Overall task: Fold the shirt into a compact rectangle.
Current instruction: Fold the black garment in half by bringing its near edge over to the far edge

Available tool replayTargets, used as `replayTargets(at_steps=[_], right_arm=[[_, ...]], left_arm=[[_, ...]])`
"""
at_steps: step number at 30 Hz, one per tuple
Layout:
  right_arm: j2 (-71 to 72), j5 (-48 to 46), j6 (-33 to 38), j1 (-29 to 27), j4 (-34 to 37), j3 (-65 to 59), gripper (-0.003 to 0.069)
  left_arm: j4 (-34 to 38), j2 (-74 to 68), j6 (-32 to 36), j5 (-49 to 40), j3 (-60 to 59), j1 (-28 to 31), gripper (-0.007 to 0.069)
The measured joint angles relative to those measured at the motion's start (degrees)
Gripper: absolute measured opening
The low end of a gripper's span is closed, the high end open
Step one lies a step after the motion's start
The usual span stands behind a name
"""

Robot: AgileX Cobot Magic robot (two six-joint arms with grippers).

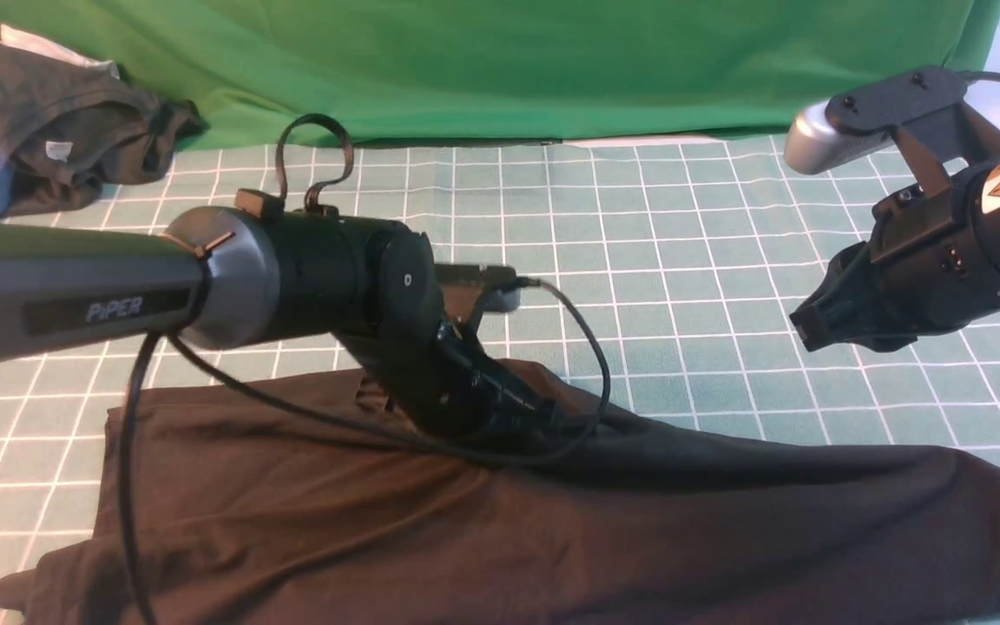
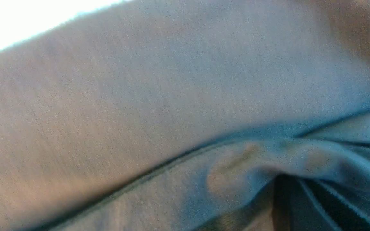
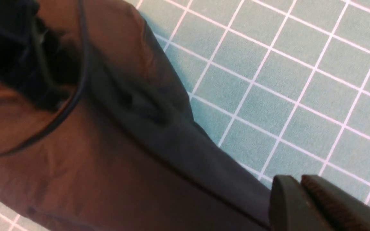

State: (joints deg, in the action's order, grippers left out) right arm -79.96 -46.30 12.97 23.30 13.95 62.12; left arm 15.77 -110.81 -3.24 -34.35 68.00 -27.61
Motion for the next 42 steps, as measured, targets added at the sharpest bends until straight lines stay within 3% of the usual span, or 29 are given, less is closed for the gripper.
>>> replayTargets(at_steps=[6, 14, 23, 29, 35, 36, 39, 42], right_arm=[[0.00, -0.72, 0.00, 0.00, 0.00, 0.00, 0.0048], [0.00, -2.80, -0.05, 0.00, 2.01, 0.00, 0.0050], [0.00, -3.42, -0.05, 0.00, 2.74, 0.00, 0.0052], [0.00, -3.24, -0.05, 0.00, 2.80, 0.00, 0.0057], [0.00, -2.90, -0.05, 0.00, 2.93, 0.00, 0.0062], [0.00, -2.78, -0.05, 0.00, 2.93, 0.00, 0.0064], [0.00, -2.52, -0.05, 0.00, 2.99, 0.00, 0.0066], [0.00, -2.52, -0.05, 0.00, 2.99, 0.00, 0.0068]], left_arm=[[-3.01, 0.21, -2.37, 2.90, 8.02, 4.68, 0.0011], [-3.12, 5.11, 2.25, -12.94, 9.76, 4.12, 0.0011], [-6.86, 5.95, 1.14, -11.71, 5.41, 4.19, 0.0011], [-8.47, 4.67, 5.86, -9.01, 5.41, 4.59, 0.0039], [-8.60, 2.55, 7.88, -5.99, 5.41, 2.96, 0.0223], [-8.41, 2.07, 7.94, -4.98, 5.41, 2.72, 0.0304], [-8.24, 0.99, 8.00, -4.22, 5.41, 2.52, 0.0426], [-8.24, -0.40, 8.05, -4.10, 5.41, 2.52, 0.0497]])
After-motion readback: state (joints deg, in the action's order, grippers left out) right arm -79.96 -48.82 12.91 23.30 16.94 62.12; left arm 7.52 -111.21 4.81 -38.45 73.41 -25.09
